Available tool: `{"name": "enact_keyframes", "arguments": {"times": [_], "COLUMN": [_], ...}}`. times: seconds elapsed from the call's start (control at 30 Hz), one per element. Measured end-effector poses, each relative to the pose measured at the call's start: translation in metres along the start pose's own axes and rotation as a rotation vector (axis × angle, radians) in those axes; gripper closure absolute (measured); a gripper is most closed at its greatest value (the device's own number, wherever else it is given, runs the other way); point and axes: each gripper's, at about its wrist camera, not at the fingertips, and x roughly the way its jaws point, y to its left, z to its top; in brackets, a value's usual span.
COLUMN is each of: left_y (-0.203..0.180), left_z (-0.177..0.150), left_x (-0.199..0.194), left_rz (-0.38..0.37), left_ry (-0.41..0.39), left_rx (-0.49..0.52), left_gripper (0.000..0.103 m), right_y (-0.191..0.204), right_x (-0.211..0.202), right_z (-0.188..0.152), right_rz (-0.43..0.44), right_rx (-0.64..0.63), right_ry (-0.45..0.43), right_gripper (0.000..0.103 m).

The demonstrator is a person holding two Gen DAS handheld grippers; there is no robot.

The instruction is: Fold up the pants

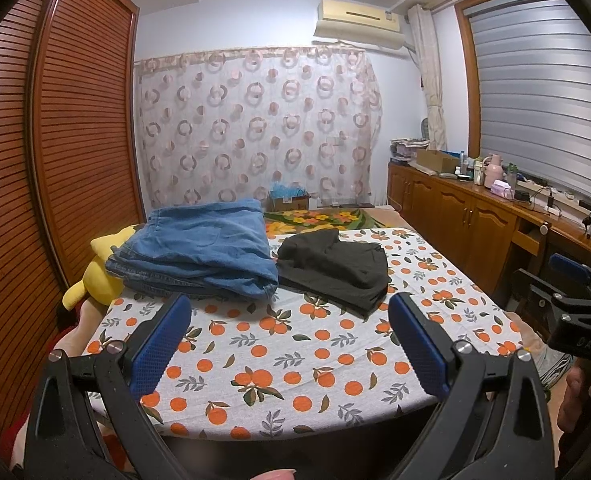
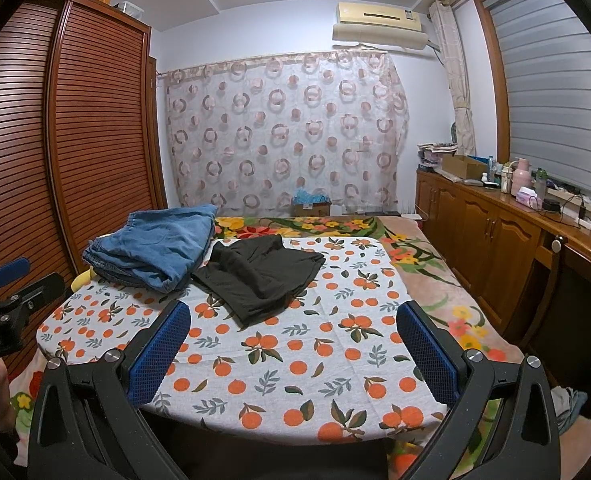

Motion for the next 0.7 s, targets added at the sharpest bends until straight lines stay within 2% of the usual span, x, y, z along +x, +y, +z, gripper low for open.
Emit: {"name": "enact_keyframes", "arguments": {"times": [0.7], "left_y": [-0.0006], "left_z": [-0.0016], "left_x": [0.0001], "left_rz": [0.001], "left_ry": [-0.005], "left_rx": [0.001], "left_gripper": [0.004], "right_y": [0.0002], "right_x": [-0.0002], "right_z": [0.0], "right_rz": [0.0], "right_rx": [-0.001], "right_ry": [0.0], "right_gripper": [0.0]}}
